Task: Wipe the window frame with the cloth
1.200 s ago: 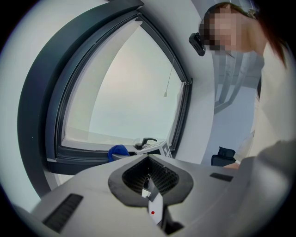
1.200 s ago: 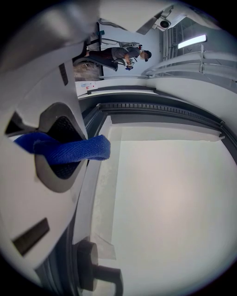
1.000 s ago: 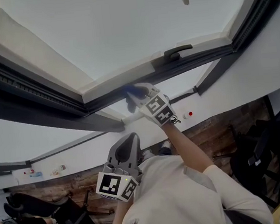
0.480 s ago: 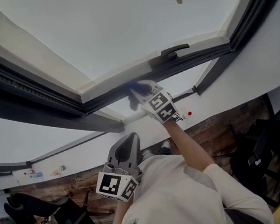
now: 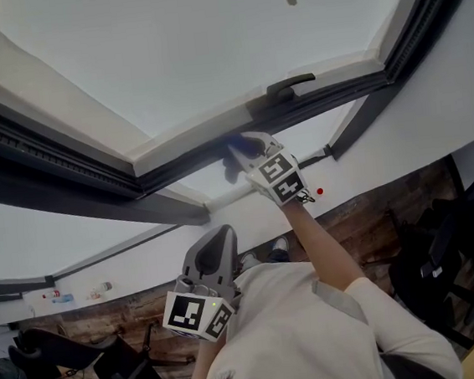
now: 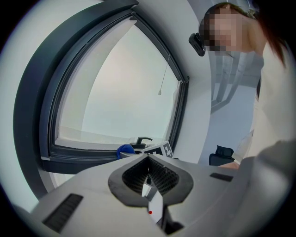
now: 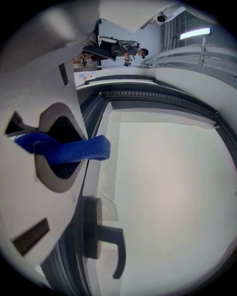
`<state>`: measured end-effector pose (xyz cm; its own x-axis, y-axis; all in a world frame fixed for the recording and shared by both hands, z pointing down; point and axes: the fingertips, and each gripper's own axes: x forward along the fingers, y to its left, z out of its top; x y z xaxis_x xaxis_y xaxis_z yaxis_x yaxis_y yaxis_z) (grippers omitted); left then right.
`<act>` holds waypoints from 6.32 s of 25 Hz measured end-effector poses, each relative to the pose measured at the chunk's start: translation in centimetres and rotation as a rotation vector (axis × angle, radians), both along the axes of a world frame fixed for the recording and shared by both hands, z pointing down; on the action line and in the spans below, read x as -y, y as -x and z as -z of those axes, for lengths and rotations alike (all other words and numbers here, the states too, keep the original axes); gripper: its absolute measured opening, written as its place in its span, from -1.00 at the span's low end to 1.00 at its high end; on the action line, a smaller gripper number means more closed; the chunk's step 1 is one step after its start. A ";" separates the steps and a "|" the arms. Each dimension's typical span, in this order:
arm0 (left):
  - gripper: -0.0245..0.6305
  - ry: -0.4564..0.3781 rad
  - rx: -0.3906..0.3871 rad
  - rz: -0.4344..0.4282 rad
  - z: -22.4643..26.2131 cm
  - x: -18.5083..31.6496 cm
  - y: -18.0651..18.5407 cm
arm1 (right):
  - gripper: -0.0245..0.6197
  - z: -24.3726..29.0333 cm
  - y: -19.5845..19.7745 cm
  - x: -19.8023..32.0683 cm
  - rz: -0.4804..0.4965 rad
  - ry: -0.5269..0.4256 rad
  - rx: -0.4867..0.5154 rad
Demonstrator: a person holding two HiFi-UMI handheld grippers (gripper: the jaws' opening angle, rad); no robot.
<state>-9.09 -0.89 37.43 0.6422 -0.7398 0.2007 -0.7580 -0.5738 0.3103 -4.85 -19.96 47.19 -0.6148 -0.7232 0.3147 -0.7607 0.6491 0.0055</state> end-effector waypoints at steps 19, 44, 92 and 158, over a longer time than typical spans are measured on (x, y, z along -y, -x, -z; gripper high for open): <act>-0.90 0.006 -0.005 -0.013 -0.2 -0.1 -0.5 | -0.77 0.3 -4.2 0.7 -0.090 -0.023 -0.008; -0.90 0.008 -0.008 -0.020 -0.2 -0.1 1.1 | -0.77 0.1 -9.2 1.5 -0.219 -0.020 -0.025; -0.90 0.016 0.007 0.010 0.3 -1.7 16.6 | -0.77 1.5 20.8 -5.4 0.107 0.031 0.050; -0.90 0.018 0.001 -0.051 0.2 -0.5 16.0 | -0.77 -0.8 14.4 -3.2 -0.021 0.029 0.002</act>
